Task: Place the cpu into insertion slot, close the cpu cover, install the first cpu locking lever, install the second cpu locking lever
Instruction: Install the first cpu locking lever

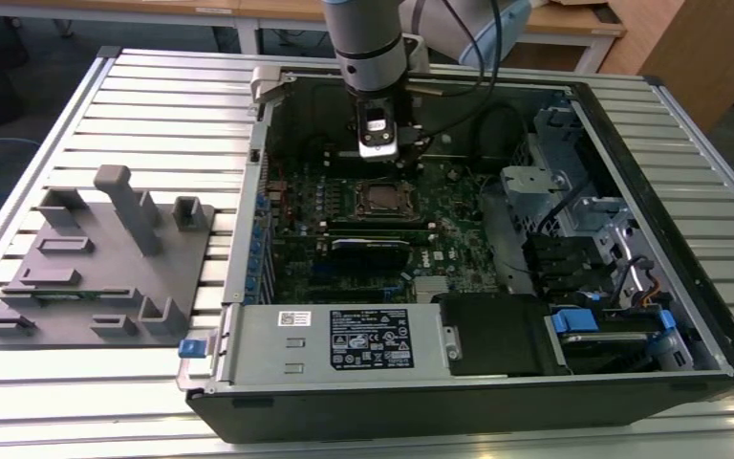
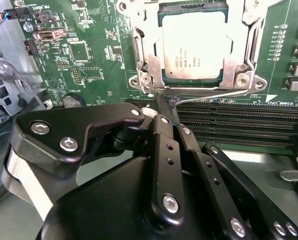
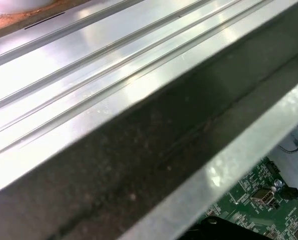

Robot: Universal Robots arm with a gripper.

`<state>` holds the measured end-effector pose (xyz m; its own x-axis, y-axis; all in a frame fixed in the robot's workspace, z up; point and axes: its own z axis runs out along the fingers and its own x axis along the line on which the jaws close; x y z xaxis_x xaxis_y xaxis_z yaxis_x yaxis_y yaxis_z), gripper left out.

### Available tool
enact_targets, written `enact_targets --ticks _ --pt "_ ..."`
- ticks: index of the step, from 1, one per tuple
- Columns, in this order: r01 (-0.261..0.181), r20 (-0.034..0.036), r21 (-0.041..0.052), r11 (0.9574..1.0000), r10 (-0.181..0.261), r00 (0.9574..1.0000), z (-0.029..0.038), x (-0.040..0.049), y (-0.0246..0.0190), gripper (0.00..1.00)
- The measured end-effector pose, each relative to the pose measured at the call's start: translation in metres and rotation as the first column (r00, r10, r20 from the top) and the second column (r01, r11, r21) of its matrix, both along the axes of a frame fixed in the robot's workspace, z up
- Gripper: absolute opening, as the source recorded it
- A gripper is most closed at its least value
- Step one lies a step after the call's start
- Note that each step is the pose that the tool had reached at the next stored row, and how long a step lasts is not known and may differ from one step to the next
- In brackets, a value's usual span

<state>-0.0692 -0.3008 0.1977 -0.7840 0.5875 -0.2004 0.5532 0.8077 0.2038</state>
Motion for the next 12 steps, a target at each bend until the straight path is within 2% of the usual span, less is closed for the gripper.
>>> enact_targets --ticks 3,9,12 --pt "0.001 0.0001 -0.0020 1.0000 -0.001 1.0000 -0.0003 0.0004 0.0005 0.10" --pt "0.009 0.0003 -0.0248 0.9997 -0.009 1.0000 -0.0017 0.0032 0.0009 0.10" --pt "0.009 0.0001 -0.0252 0.9996 -0.009 1.0000 -0.0017 0.0032 0.0019 0.10"
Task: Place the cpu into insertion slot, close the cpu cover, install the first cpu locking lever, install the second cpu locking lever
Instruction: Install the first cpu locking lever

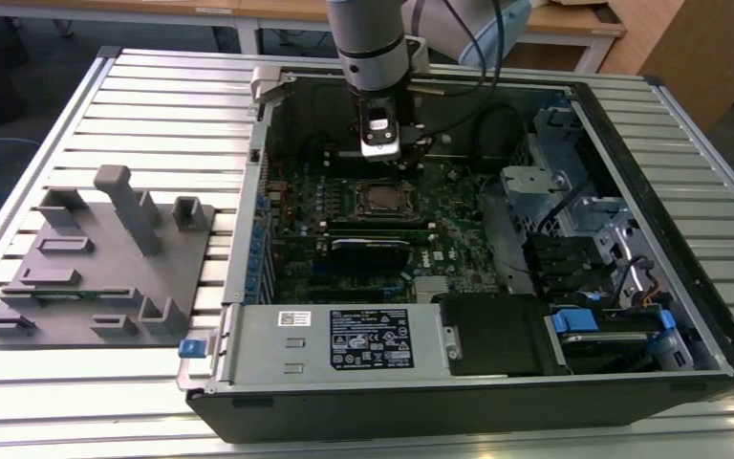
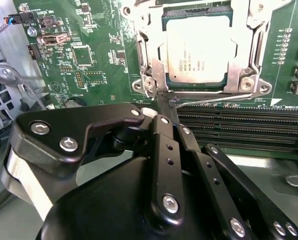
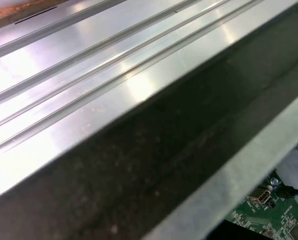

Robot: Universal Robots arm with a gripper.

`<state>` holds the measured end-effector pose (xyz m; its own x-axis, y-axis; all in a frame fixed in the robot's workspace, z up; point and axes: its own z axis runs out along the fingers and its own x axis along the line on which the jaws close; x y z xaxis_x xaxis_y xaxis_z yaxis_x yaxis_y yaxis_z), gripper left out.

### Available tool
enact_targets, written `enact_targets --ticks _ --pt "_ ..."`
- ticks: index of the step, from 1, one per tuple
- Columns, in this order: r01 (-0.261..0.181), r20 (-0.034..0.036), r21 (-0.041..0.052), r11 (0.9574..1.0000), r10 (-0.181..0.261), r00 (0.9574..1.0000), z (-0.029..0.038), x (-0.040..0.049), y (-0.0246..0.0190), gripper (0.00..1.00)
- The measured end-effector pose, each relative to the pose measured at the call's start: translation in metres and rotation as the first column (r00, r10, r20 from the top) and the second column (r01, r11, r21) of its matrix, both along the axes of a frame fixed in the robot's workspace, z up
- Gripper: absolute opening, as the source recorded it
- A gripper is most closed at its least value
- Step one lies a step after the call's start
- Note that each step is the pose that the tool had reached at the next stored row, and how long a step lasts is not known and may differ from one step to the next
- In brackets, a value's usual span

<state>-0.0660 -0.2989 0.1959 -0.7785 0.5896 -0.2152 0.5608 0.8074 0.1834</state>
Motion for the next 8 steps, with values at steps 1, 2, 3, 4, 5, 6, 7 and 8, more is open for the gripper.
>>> enact_targets --ticks 1,2,3,4,5,6,7,8 --pt "0.000 0.0000 0.0000 1.0000 0.000 1.0000 0.0000 0.0000 0.0001 0.10" --pt "0.000 0.0000 0.0001 1.0000 0.000 1.0000 0.0000 0.0000 0.0001 0.10" --pt "0.001 -0.0003 0.0001 1.0000 -0.001 1.0000 0.0001 0.0000 0.0002 0.10" --pt "0.001 -0.0004 0.0001 1.0000 -0.001 1.0000 0.0003 0.0001 0.0002 0.10" --pt "0.002 -0.0005 0.0002 1.0000 -0.002 1.0000 0.0005 0.0000 0.0003 0.10" --pt "0.002 -0.0005 0.0003 1.0000 -0.002 1.0000 0.0008 0.0001 0.0003 0.10" --pt "0.003 -0.0005 0.0003 1.0000 -0.003 1.0000 0.0010 0.0001 0.0003 0.10" --pt "0.004 -0.0005 0.0003 1.0000 -0.004 1.0000 0.0011 0.0001 0.0004 0.10"
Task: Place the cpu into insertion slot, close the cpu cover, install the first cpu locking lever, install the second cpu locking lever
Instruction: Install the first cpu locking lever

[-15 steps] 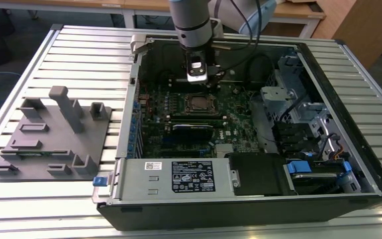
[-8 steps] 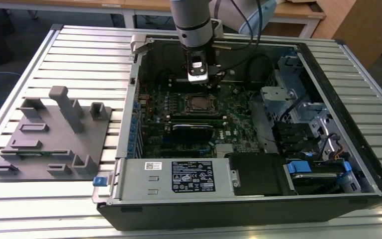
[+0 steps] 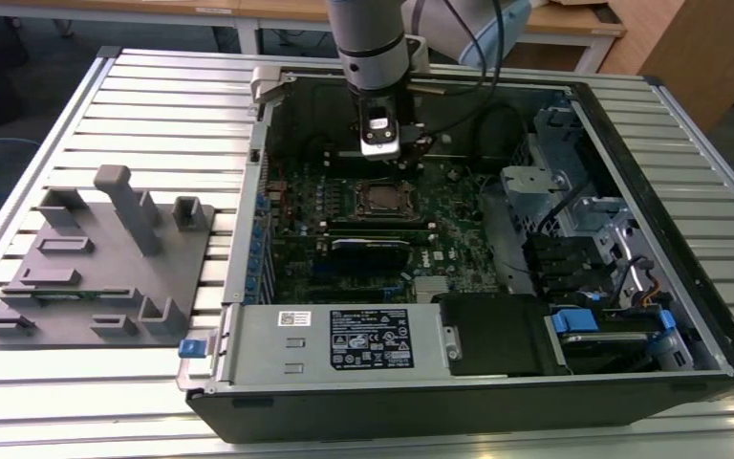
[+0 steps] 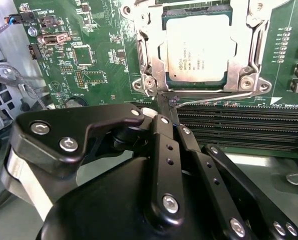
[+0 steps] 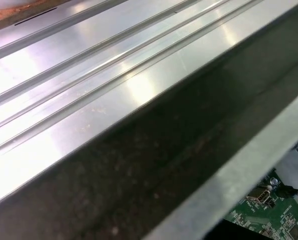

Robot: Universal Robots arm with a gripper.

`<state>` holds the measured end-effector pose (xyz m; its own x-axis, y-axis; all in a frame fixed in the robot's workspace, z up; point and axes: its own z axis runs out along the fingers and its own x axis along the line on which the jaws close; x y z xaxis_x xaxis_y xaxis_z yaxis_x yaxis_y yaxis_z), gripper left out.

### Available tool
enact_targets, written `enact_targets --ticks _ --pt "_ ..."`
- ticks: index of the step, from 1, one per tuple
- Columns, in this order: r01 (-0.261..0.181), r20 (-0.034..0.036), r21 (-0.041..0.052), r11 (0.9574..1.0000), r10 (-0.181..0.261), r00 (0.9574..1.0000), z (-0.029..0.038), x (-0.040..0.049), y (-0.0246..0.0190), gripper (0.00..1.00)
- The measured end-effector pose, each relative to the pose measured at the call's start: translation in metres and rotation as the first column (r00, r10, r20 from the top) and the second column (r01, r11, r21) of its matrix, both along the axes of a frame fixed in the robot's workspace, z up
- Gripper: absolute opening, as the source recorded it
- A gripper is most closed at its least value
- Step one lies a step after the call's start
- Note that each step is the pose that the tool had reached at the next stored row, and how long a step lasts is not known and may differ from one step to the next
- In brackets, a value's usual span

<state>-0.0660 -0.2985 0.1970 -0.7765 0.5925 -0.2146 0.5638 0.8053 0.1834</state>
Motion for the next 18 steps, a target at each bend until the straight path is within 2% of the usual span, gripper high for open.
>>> enact_targets --ticks 11,12,15,18 --pt "0.007 -0.0001 0.0023 1.0000 -0.007 1.0000 0.0062 -0.0001 0.0000 0.10" --pt "0.007 -0.0002 0.0063 1.0000 -0.007 1.0000 0.0063 -0.0002 0.0000 0.10" --pt "0.007 -0.0013 0.0263 0.9996 -0.007 1.0000 0.0063 -0.0004 0.0000 0.10" --pt "0.008 -0.0014 0.0363 0.9993 -0.007 1.0000 0.0063 -0.0006 0.0000 0.10"
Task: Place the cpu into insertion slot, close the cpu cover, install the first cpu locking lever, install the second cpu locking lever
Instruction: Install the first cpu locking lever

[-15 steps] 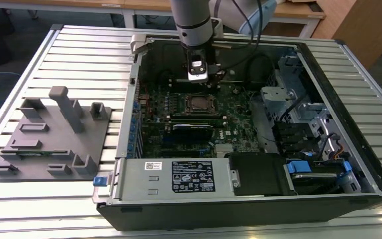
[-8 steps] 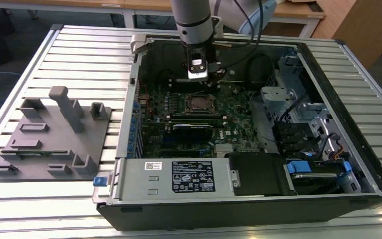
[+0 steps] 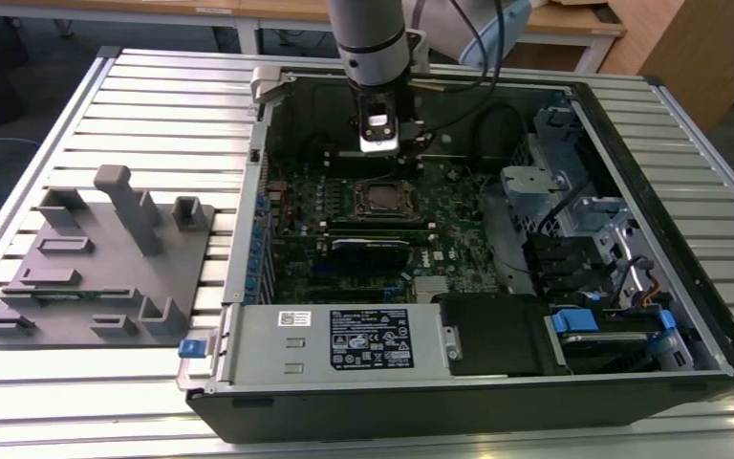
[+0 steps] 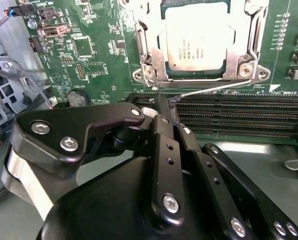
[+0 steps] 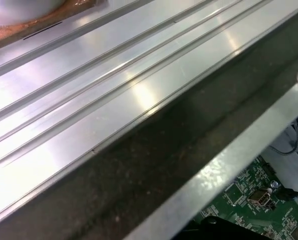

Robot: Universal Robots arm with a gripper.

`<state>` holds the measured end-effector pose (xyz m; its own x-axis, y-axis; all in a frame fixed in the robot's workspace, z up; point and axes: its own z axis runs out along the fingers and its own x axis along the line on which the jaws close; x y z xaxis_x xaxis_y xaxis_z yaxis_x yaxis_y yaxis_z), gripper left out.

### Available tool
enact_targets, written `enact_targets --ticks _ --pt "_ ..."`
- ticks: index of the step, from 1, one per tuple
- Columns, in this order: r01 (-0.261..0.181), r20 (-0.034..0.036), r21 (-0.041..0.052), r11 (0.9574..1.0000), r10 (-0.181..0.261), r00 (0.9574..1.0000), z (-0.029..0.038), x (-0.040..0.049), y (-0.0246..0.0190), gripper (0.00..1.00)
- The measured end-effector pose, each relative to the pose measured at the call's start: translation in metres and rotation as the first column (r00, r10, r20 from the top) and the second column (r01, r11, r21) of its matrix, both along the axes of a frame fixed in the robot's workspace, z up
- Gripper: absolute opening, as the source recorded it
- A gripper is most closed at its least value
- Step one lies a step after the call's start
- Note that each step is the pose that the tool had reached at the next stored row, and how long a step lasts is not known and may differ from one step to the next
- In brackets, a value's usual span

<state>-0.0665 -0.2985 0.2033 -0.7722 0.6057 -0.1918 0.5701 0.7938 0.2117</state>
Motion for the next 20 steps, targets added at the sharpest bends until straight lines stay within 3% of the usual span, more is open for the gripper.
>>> enact_targets --ticks 7,14,20 --pt "0.000 0.0000 0.0081 1.0000 0.000 1.0000 0.0000 -0.0039 -0.0018 0.10" --pt "0.000 0.0000 0.0128 0.9999 0.000 1.0000 -0.0001 -0.0070 -0.0084 0.10" --pt "0.000 -0.0001 0.0394 0.9992 0.000 1.0000 -0.0004 -0.0105 -0.0143 0.10"
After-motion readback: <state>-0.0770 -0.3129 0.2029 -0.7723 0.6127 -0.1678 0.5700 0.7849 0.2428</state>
